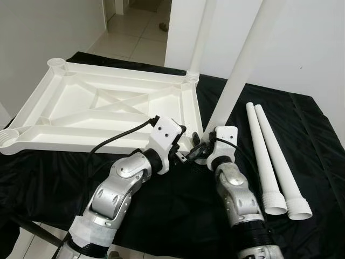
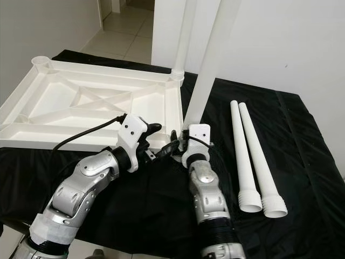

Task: Building children table

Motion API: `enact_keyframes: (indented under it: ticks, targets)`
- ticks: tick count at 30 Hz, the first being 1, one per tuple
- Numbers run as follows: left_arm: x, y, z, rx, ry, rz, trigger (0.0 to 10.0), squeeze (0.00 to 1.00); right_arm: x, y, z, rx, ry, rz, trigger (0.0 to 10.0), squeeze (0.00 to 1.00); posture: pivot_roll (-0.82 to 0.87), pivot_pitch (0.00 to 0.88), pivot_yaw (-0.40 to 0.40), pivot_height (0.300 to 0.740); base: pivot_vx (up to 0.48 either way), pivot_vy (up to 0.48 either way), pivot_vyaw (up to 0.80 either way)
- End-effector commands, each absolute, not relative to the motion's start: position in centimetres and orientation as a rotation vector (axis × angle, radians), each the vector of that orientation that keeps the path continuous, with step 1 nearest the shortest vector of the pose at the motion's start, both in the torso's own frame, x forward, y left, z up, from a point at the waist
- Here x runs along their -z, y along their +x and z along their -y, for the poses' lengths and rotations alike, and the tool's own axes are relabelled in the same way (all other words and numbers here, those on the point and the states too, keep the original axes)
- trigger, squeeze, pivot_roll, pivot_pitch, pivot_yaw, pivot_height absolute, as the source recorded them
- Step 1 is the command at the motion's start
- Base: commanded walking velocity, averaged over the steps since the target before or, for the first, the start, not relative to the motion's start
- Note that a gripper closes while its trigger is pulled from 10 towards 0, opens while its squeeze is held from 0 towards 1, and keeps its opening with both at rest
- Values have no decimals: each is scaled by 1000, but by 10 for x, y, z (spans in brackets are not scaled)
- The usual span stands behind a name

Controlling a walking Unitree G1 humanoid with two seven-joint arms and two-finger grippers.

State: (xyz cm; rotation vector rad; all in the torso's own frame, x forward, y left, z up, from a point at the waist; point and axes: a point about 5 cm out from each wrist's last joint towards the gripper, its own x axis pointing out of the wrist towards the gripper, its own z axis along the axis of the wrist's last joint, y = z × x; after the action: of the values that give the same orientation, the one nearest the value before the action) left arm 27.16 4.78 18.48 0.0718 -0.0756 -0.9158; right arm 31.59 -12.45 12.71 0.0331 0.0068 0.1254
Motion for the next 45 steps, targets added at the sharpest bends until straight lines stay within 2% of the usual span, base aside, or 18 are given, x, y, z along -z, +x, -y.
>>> enact_keyframes:
  ticks: [1, 2, 3, 5, 7, 12, 19, 20, 21, 34, 39, 41, 45]
  targets:
    - [-186, 271, -48, 889, 74, 77, 10000, 0, -124, 317, 129, -141, 49, -37, 10000, 1000, 163, 47, -108, 740, 0, 0, 0]
    - [-185, 271, -48, 889, 72, 74, 10000, 0, -125, 319, 133, -216, 52, -50, 10000, 0, 160, 47, -106, 740, 0, 0, 0]
    - [-184, 270, -49, 895, 73, 67, 10000, 0, -128, 322, 139, -337, 52, -67, 10000, 0, 154, 50, -102, 740, 0, 0, 0]
    - [-183, 269, -49, 897, 73, 65, 10000, 0, -129, 323, 141, -363, 47, -68, 10000, 0, 154, 50, -102, 740, 0, 0, 0]
    - [-178, 265, -50, 922, 87, 44, 10000, 0, -134, 325, 143, -524, -60, -33, 10000, 0, 152, 52, -100, 740, 0, 0, 0]
    - [-175, 263, -51, 934, 101, 30, 10000, 0, -132, 326, 142, -639, -99, -39, 10000, 0, 154, 56, -99, 740, 0, 0, 0]
    - [-176, 264, -53, 921, 104, 31, 10000, 0, -127, 332, 135, -688, -121, -35, 10000, 0, 169, 52, -96, 740, 0, 0, 0]
    - [-176, 264, -53, 920, 103, 31, 10000, 0, -127, 334, 134, -696, -107, -36, 4118, 0, 169, 52, -96, 740, 0, 0, 0]
    - [-176, 263, -53, 918, 105, 32, 10000, 0, -126, 335, 133, -699, -100, -41, 0, 0, 179, 49, -96, 740, 0, 0, 0]
    - [-176, 262, -55, 915, 117, 30, 10000, 0, -116, 338, 137, -711, -98, -40, 0, 0, 190, 31, -94, 740, 0, 0, 0]
    - [-175, 263, -54, 922, 126, 30, 10000, 0, -114, 337, 140, -632, -58, -37, 0, 0, 179, 17, -89, 740, 0, 0, 0]
    - [-175, 264, -52, 927, 128, 33, 10000, 0, -112, 335, 144, -528, -80, -22, 0, 0, 170, 12, -89, 740, 0, 0, 0]
    - [-176, 264, -51, 934, 121, 36, 10000, 0, -111, 334, 146, -489, -80, -26, 0, 0, 169, 9, -88, 740, 0, 0, 0]
